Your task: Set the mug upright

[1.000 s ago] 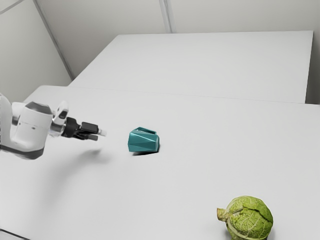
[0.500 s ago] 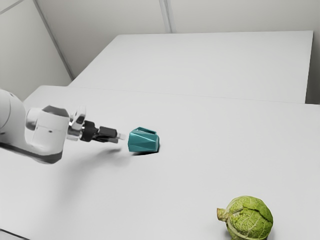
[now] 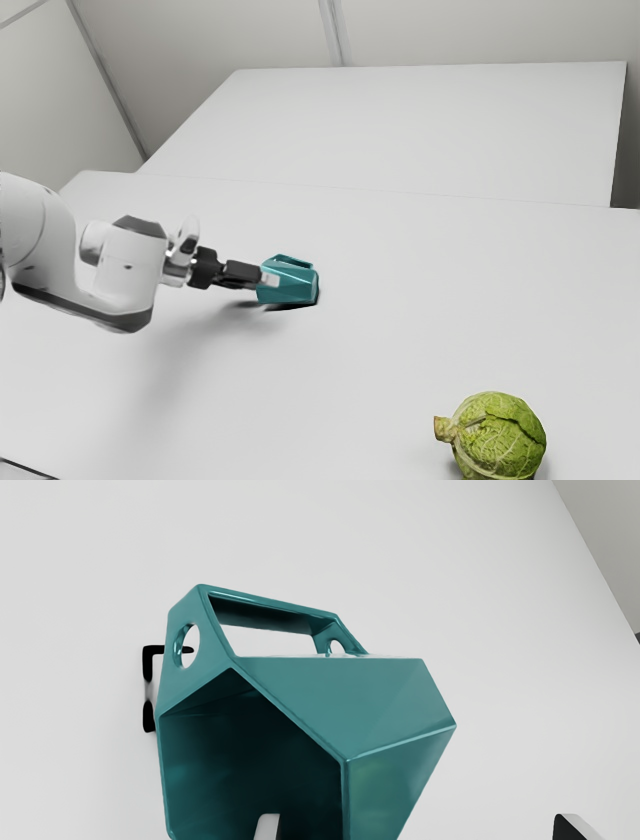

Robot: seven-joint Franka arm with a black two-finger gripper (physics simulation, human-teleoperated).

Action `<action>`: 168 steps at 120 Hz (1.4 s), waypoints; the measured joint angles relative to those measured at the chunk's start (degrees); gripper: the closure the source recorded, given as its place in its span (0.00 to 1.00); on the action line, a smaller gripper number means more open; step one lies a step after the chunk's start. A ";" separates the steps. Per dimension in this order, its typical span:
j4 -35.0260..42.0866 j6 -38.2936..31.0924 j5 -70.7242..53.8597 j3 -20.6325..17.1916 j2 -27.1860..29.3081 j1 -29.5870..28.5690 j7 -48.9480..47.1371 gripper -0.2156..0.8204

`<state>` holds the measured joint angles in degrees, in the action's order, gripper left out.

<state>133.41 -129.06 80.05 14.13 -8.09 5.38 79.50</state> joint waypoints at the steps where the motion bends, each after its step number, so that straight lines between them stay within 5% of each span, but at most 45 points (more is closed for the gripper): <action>1: -0.03 -0.02 0.06 0.00 -0.07 0.03 0.03 0.22; 38: -1.81 -0.47 2.30 -0.29 -2.22 2.15 0.97 0.27; 105: -3.02 -2.90 3.33 -5.07 0.21 2.41 1.19 0.88; 168: -2.78 -4.81 -0.38 -5.50 4.82 2.27 -0.51 0.96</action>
<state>130.62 -133.88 79.67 8.63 -3.27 7.65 78.99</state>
